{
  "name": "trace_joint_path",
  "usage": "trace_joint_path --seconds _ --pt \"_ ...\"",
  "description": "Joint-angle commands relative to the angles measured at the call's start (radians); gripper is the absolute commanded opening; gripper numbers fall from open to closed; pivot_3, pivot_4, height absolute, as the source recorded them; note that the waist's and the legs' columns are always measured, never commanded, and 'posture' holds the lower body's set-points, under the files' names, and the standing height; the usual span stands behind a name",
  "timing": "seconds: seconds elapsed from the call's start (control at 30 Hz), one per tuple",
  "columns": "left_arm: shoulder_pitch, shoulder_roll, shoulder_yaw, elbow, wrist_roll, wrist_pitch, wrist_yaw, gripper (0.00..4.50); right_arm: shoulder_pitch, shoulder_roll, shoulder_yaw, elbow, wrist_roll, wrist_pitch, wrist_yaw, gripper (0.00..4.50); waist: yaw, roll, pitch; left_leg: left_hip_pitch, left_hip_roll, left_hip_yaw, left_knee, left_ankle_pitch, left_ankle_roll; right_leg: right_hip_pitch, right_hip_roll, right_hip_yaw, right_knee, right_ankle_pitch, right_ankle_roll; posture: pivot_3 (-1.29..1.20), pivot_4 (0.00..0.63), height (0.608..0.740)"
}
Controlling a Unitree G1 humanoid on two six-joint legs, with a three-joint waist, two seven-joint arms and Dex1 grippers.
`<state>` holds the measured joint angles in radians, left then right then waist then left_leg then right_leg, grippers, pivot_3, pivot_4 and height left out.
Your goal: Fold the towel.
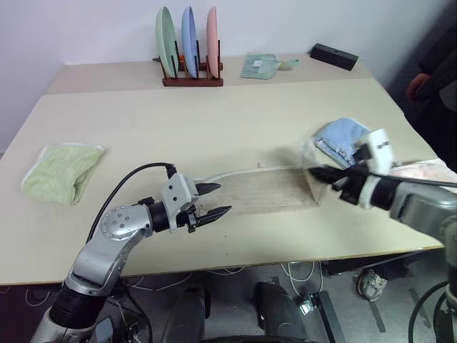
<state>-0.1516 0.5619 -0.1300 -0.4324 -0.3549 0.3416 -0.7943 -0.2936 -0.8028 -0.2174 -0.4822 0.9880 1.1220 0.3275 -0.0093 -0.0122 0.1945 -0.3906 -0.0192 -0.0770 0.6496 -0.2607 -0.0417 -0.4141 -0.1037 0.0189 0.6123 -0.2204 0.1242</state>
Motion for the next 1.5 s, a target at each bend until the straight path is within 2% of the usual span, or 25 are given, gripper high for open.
trace_joint_path --seconds 0.03,0.23,0.43,0.53,0.7,0.83,0.93,1.03,1.1,1.2,1.27,1.4,1.5 --pt "-0.004 -0.013 0.009 -0.023 0.007 -0.007 0.023 2.74 -0.023 0.042 0.166 -0.006 -0.136 -0.073 0.019 0.02 -0.001 -0.001 0.0 0.0 0.0 0.0 0.0 0.0 0.0 0.0 0.0 0.0 0.0 0.0 0.0 0.0 0.15 0.74" --pt "0.011 -0.019 0.006 -0.053 0.007 0.008 0.047 2.74 -0.01 0.072 0.292 0.057 -0.294 -0.152 0.069 0.02 -0.001 -0.001 0.0 -0.001 0.0 0.0 0.0 0.0 0.0 -0.001 0.0 0.0 0.0 0.0 0.0 0.0 0.15 0.74" --pt "0.018 -0.017 0.007 -0.059 0.008 0.014 0.056 2.74 0.002 0.088 0.27 0.052 -0.332 -0.183 0.116 0.02 -0.002 -0.001 0.0 0.0 0.0 -0.001 0.0 0.0 0.0 -0.001 0.0 0.0 0.0 0.0 0.0 0.0 0.15 0.74" --pt "0.019 -0.015 0.011 -0.056 0.005 0.015 0.056 2.74 0.029 0.046 0.236 0.009 -0.308 -0.192 0.199 0.93 0.0 -0.001 0.0 0.0 0.0 -0.001 0.0 0.0 0.0 -0.001 0.0 0.0 0.0 0.0 0.0 0.0 0.15 0.74" --pt "0.032 -0.007 0.028 -0.047 -0.001 0.015 0.055 2.74 0.101 -0.026 0.105 -0.05 -0.303 -0.31 0.336 3.3 -0.001 -0.001 0.0 0.0 0.0 -0.001 0.0 0.0 0.0 -0.001 0.0 0.0 0.0 0.0 0.0 0.0 0.15 0.74" --pt "0.038 -0.01 0.041 -0.04 -0.007 0.018 0.063 2.74 0.069 -0.004 0.053 0.05 -0.345 -0.365 0.33 3.3 -0.005 -0.001 0.0 0.0 0.0 -0.001 -0.001 0.0 0.0 -0.001 0.0 0.0 0.0 0.0 0.0 0.0 0.15 0.74" --pt "0.043 -0.016 0.036 -0.039 -0.002 0.016 0.067 2.74 0.002 0.04 0.094 0.181 -0.43 -0.411 0.284 2.36 -0.004 -0.001 0.0 0.0 0.0 0.0 -0.001 0.0 0.0 -0.001 0.0 0.0 0.0 0.0 0.0 0.0 0.15 0.74" --pt "0.053 -0.027 0.029 -0.049 0.0 0.023 0.08 2.74 -0.043 0.113 0.154 0.283 -0.487 -0.504 0.314 0.83 -0.004 -0.001 0.0 0.0 0.0 -0.001 -0.001 0.0 0.0 -0.001 0.0 0.0 0.0 0.0 0.0 0.0 0.15 0.74" --pt "0.059 -0.032 0.028 -0.055 -0.003 0.028 0.086 2.74 -0.059 0.153 0.189 0.334 -0.524 -0.557 0.332 0.05 -0.004 -0.001 0.0 0.0 0.0 -0.001 -0.001 0.0 0.0 -0.001 0.0 0.0 0.0 0.0 0.0 0.0 0.15 0.74" --pt "0.079 -0.04 0.035 -0.068 -0.006 0.043 0.104 2.74 -0.026 0.189 0.311 0.412 -0.646 -0.689 0.373 0.05 -0.004 -0.001 0.0 0.0 0.0 -0.001 -0.001 0.0 0.0 -0.001 0.0 0.0 0.0 0.001 0.0 0.0 0.15 0.74" --pt "0.096 -0.043 0.044 -0.074 -0.008 0.056 0.12 2.74 -0.004 0.209 0.344 0.456 -0.693 -0.723 0.369 0.05 -0.004 -0.001 0.0 0.0 0.0 -0.001 -0.001 0.0 0.0 -0.001 0.0 0.0 0.0 0.0 0.0 0.0 0.15 0.74" --pt "0.157 -0.05 0.067 -0.116 -0.027 0.09 0.156 2.74 0.0 0.24 0.345 0.535 -0.75 -0.765 0.335 0.05 -0.006 -0.002 -0.001 0.001 0.0 0.0 -0.001 0.0 0.0 0.0 0.0 0.001 0.0 0.001 0.0 0.0 0.15 0.74" --pt "0.223 -0.059 0.108 -0.171 -0.062 0.143 0.203 2.74 -0.013 0.243 0.283 0.475 -0.653 -0.725 0.394 0.05 -0.005 -0.002 -0.001 0.003 0.0 -0.001 -0.001 0.0 0.0 0.001 0.0 0.0 0.001 0.0 0.0 0.0 0.15 0.74"
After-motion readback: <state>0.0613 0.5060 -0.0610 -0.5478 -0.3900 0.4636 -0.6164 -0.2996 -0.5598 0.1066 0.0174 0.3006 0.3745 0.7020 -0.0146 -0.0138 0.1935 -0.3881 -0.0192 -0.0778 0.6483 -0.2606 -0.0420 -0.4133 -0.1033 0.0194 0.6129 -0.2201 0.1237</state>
